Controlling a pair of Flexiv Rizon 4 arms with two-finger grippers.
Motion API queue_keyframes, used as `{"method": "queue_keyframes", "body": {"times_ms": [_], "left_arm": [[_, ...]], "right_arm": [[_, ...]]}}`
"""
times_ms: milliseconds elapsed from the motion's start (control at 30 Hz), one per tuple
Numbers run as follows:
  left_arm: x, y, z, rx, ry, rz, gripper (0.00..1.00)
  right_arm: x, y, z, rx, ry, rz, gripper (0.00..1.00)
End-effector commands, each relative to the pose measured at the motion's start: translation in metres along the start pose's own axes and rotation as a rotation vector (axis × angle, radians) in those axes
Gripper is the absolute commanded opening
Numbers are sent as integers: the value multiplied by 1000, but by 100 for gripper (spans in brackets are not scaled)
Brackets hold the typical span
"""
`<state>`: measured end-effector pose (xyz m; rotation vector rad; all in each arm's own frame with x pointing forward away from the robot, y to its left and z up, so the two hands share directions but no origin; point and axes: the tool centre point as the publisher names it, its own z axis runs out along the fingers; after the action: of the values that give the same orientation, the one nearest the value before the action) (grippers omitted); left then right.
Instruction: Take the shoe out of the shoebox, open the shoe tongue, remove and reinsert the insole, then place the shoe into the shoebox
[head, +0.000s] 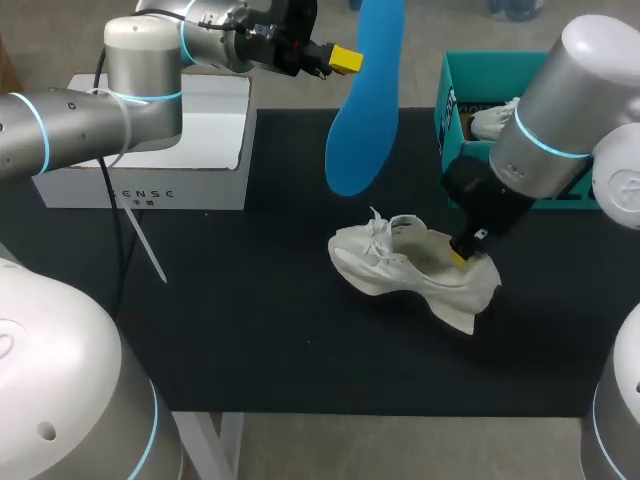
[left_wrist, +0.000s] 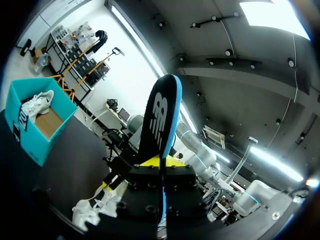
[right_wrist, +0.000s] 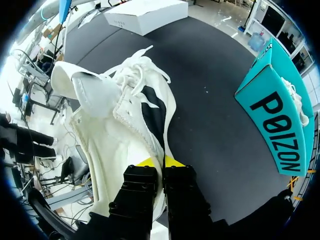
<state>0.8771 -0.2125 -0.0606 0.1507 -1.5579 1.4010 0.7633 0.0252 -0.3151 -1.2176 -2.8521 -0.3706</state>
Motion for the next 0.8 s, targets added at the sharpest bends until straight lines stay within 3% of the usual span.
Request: {"method": "queue_keyframes", "body": {"times_ms": [33,133,233,300,400,800], "left_arm": [[0,0,0,1,-1,2,0],[0,0,0,1,-1,2,0],[0,0,0,1,-1,2,0],[0,0,0,1,-1,2,0],[0,0,0,1,-1,2,0],[0,0,0,1,-1,2,0]], "right_arm": [[1,0,0,-1,-4,1,0],[1,0,0,-1,-4,1,0],[10,-3,0,-70,-37,145,0],[15,-8,2,-46,-115,246,0],[25,-12,7,-77,-150,343,0],[42,-21,15,-253,-150,500,0]]}}
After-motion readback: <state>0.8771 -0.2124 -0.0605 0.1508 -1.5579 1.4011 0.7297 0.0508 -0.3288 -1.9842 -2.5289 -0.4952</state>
